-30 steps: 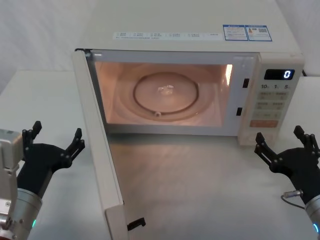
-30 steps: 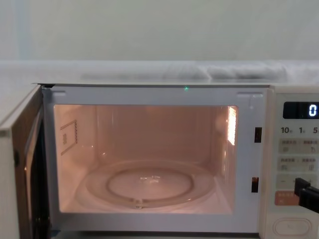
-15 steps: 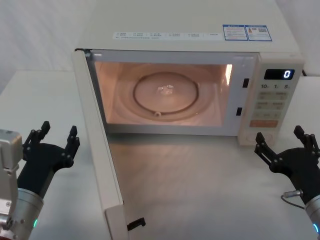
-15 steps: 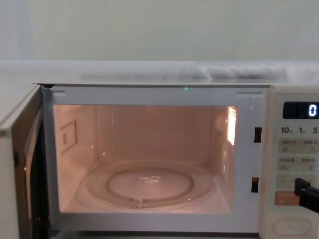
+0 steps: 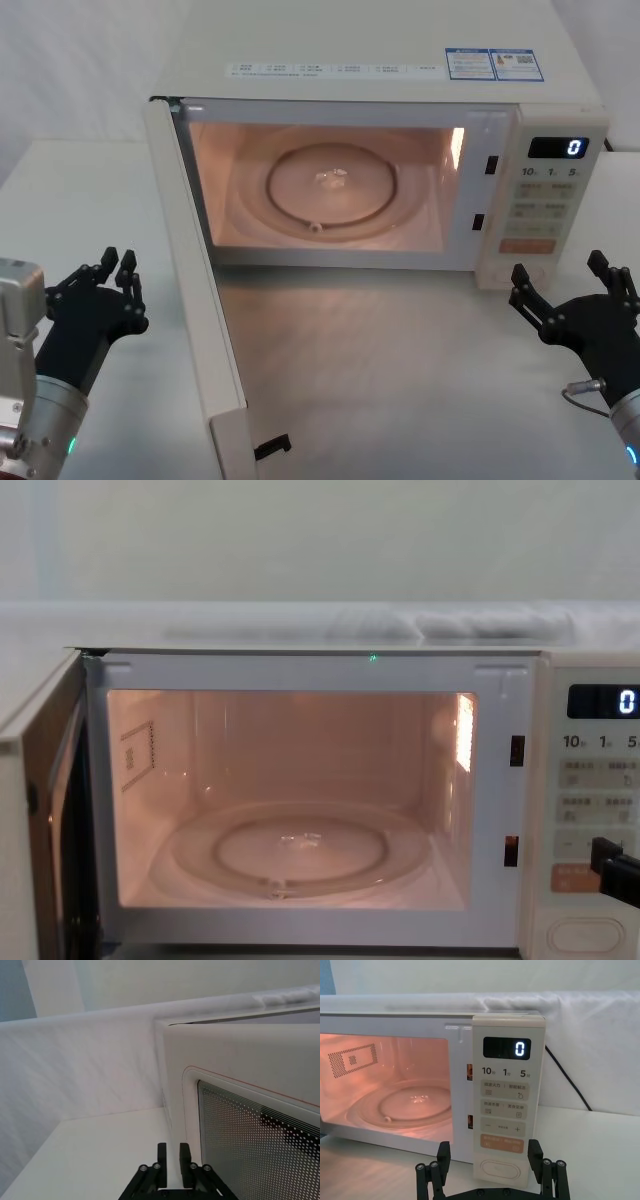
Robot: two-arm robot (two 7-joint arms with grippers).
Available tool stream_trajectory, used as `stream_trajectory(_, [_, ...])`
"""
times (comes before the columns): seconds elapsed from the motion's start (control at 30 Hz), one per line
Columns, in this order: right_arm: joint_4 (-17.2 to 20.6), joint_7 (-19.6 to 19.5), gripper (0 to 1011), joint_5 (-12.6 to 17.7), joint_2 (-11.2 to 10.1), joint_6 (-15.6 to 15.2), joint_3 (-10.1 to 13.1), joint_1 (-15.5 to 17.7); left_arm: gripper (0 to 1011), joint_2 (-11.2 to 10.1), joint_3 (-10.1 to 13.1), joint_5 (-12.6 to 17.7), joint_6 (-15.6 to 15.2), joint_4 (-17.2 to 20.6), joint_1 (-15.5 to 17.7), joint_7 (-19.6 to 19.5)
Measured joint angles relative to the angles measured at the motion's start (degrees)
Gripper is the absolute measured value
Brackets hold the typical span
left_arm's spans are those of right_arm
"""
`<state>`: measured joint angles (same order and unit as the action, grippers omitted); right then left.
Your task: Press the button to open the microwave door with one hand; close the microwave door with the other hand.
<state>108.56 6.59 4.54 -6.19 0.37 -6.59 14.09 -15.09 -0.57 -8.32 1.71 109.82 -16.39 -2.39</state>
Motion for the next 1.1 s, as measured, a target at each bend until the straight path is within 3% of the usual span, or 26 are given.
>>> stream_trajectory(0.2, [0.0,0.0,1002,0.0,0.0,0.0,0.0,0.0,5,-1.8,-0.2,0.8,1.4,0.2,-0.4,-3.5])
stream_trajectory(0.33, [0.0,0.0,1002,0.0,0.0,0.0,0.0,0.0,0,-3.3,-1.5,1.0,1.9,1.7,-0.9,-5.8])
stream_trajectory(0.6, [0.0,0.0,1002,0.0,0.0,0.0,0.0,0.0,0,-4.6,-5.5,-2.6,0.2,6.4,-2.2,-9.8])
stream_trajectory(0.7, [0.0,0.0,1002,0.0,0.0,0.0,0.0,0.0,0,-4.8,-7.2,-6.0,-2.0,8.5,-2.6,-11.3])
stream_trajectory(0.83, [0.0,0.0,1002,0.0,0.0,0.0,0.0,0.0,0,-5.2,-9.6,-12.9,-6.9,11.4,-2.8,-13.3])
stream_trajectory(0.93, [0.0,0.0,1002,0.0,0.0,0.0,0.0,0.0,0,-5.6,-10.5,-16.0,-9.0,12.5,-2.9,-14.2])
stream_trajectory(1.0, [0.0,0.0,1002,0.0,0.0,0.0,0.0,0.0,0,-6.3,-11.2,-19.8,-11.6,13.3,-3.0,-15.5])
stream_trajectory(1.1, [0.0,0.0,1002,0.0,0.0,0.0,0.0,0.0,0,-7.1,-11.1,-22.0,-13.2,13.5,-3.1,-16.5])
